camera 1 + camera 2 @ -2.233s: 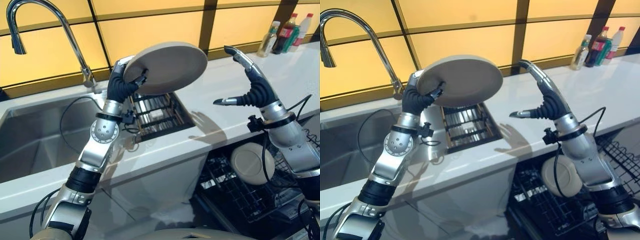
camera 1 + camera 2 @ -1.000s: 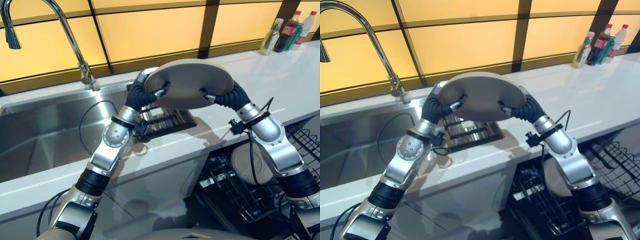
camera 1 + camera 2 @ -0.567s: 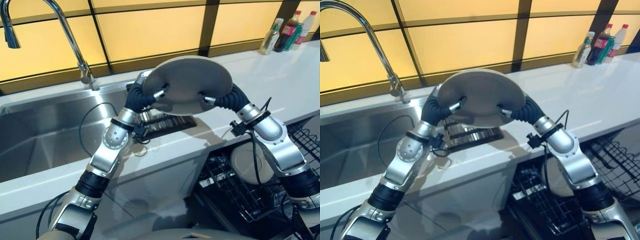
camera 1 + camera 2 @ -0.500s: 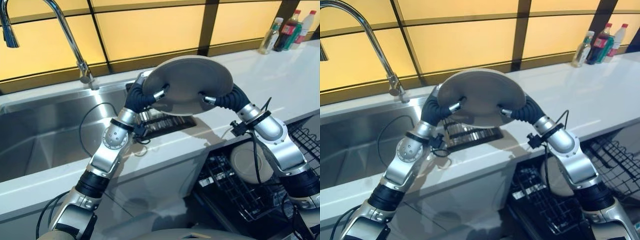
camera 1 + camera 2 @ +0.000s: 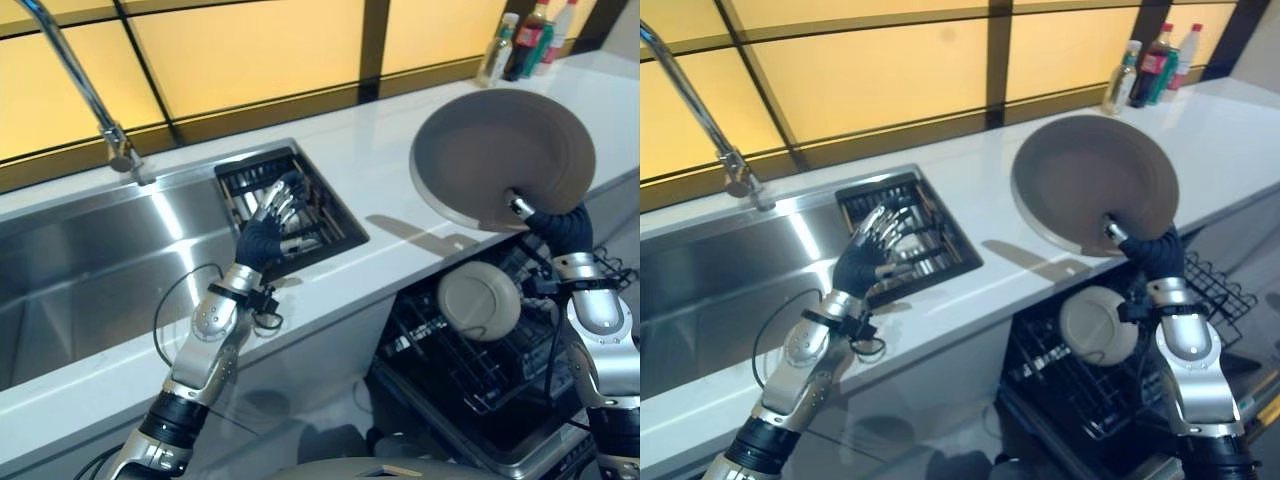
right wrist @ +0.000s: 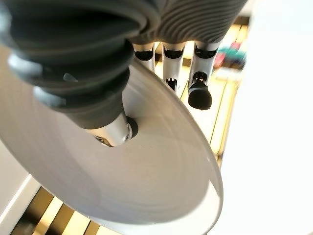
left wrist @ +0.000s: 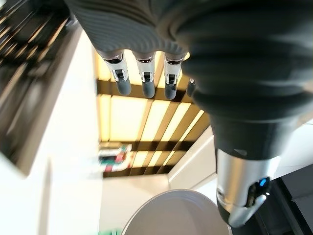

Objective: Pick up plates and place into dishwasher.

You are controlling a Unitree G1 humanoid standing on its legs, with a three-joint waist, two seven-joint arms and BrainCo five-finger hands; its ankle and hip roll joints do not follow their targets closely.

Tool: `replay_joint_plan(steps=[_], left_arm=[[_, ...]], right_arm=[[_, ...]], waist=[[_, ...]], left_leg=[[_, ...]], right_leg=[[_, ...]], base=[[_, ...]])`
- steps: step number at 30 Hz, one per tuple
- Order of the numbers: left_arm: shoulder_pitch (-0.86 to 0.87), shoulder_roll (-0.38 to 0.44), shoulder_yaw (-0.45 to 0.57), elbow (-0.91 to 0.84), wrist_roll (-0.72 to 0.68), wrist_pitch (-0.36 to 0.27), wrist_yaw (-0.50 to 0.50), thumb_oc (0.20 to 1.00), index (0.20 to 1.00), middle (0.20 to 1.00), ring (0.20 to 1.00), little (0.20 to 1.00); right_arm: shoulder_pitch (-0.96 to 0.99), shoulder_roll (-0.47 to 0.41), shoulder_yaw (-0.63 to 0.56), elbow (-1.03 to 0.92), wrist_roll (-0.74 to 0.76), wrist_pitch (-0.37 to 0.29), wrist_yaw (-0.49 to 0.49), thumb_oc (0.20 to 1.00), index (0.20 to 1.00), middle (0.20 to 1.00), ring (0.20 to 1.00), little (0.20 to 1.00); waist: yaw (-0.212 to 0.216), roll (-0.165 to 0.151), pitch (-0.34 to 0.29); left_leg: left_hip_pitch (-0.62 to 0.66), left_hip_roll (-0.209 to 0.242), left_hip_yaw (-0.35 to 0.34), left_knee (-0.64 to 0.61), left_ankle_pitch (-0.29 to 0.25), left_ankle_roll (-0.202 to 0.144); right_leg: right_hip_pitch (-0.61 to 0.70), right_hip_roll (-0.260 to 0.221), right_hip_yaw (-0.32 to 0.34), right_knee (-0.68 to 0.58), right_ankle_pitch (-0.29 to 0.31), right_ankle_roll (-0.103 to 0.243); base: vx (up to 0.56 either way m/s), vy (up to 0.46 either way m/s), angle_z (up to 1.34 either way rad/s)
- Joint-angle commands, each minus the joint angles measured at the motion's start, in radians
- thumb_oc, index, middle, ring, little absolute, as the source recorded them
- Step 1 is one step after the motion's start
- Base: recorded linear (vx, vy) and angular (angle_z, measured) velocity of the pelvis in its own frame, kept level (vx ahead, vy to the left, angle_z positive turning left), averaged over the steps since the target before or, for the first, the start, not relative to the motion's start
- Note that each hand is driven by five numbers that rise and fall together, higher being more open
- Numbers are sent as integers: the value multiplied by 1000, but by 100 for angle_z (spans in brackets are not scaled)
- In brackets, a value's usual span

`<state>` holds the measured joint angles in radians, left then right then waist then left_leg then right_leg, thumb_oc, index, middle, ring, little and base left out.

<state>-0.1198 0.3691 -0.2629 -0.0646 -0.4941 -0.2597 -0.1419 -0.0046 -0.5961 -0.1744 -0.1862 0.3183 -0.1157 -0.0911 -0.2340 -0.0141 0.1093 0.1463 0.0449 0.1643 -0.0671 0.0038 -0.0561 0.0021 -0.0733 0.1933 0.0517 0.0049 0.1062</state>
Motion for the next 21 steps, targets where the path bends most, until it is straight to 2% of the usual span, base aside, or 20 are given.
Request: replay_joint_plan(steps=[1,6,8,10,12,15,19,21], left_arm=[[32,11,-15,-7,-40,-68,-40,1000,1000,1000,1000,1000],[29,-2,-43,8,-127,-37,-111,1000,1000,1000,1000,1000],[36,0,-51,-11,-147,-9,-142,1000,1000,1000,1000,1000],[41,6,-75,-28,-182,23,-198,1000,1000,1000,1000,1000],[47,13,-90,-52,-229,65,-260,1000,1000,1000,1000,1000],[40,21,-135,-76,-289,105,-315,1000,1000,1000,1000,1000],[34,14,-216,-98,-312,128,-356,1000,1000,1000,1000,1000],[46,13,-243,-97,-301,125,-367,1000,1000,1000,1000,1000]], right_arm=[[-18,16,-82,-18,44,-102,-66,200,200,200,200,200],[-7,32,-100,25,-67,-125,-187,200,200,200,200,200],[-14,26,-100,42,-100,-116,-201,200,200,200,200,200],[-37,17,-84,76,-148,-109,-222,200,200,200,200,200],[-63,10,-57,109,-165,-103,-238,200,200,200,200,200],[-71,-2,-37,156,-194,-96,-279,200,200,200,200,200],[-99,19,-2,205,-177,-79,-291,200,200,200,200,200],[-116,20,30,204,-190,-58,-237,200,200,200,200,200]], waist=[[2,-29,-21],[-10,-39,-2],[-3,-39,12],[17,-43,21],[37,-45,28],[45,-33,35],[69,-40,24],[76,-38,24]], left_leg=[[-101,-48,14,233,-205,114],[-112,-63,32,276,-236,124],[-104,-61,44,282,-245,125],[-105,-60,72,281,-240,126],[-114,-55,93,278,-228,128],[-145,-32,78,303,-221,130],[-156,-18,61,307,-211,106],[-139,-3,64,288,-203,96]], right_leg=[[-133,-46,42,86,109,104],[-178,-71,45,87,185,107],[-197,-86,1,105,211,110],[-214,-115,-79,124,229,114],[-232,-139,-124,175,249,114],[-213,-147,-101,235,200,93],[-117,-152,-141,111,126,84],[-103,-141,-155,90,104,86]], base=[[-51,-15,-21],[-18,15,-17],[0,31,-28],[-59,9,-48],[-92,-19,-71],[-51,-62,-35],[60,-157,15],[89,-148,-6]])
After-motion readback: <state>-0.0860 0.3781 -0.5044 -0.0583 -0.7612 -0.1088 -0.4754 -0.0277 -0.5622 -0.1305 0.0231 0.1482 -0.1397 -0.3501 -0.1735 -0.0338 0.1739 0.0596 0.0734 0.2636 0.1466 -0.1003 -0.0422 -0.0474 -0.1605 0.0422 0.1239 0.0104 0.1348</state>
